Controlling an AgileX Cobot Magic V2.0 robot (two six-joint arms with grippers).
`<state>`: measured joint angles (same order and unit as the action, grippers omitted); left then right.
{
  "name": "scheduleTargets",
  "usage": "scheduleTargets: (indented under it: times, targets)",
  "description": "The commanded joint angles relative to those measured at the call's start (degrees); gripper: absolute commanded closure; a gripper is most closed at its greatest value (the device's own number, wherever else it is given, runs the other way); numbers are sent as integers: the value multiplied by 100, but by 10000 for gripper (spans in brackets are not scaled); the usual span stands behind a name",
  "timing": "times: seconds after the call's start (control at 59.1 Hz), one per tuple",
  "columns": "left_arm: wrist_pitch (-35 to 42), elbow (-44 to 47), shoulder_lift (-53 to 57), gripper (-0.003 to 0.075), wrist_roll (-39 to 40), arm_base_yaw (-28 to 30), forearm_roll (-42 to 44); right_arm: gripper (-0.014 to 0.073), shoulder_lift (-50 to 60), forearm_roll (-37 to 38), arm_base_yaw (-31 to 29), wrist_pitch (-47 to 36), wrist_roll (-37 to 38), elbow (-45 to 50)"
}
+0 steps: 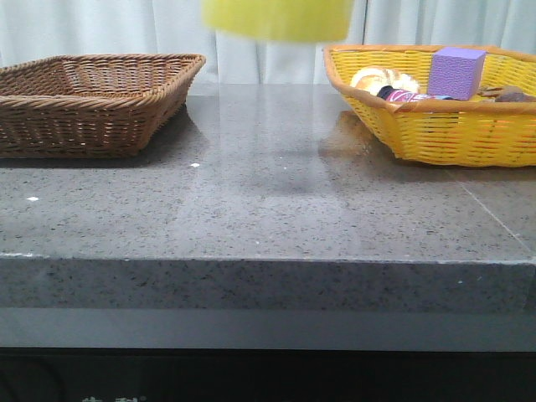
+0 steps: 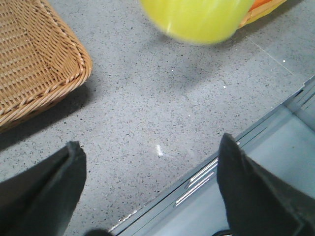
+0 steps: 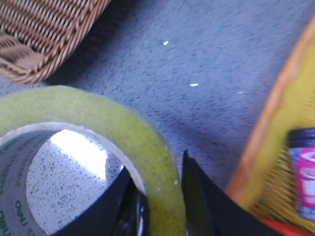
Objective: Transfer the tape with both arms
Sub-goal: 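Lift the tape roll and set it on the table between baskets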
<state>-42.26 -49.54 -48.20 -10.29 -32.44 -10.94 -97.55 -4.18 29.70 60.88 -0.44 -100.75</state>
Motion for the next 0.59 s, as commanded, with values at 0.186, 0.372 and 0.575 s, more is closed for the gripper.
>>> scheduleTargets:
  times: [0.186,0.372,0.575]
  targets:
    - [348,-196,15,174,8,-49,-116,451,-361,268,333,-930,-66,-13]
    - [348,-196,15,174,8,-49,-116,451,-746,621,366,-1047,-66,-13]
    - [348,-196,15,174,8,-49,-116,414,-908,815,366,-1096,-66,-19]
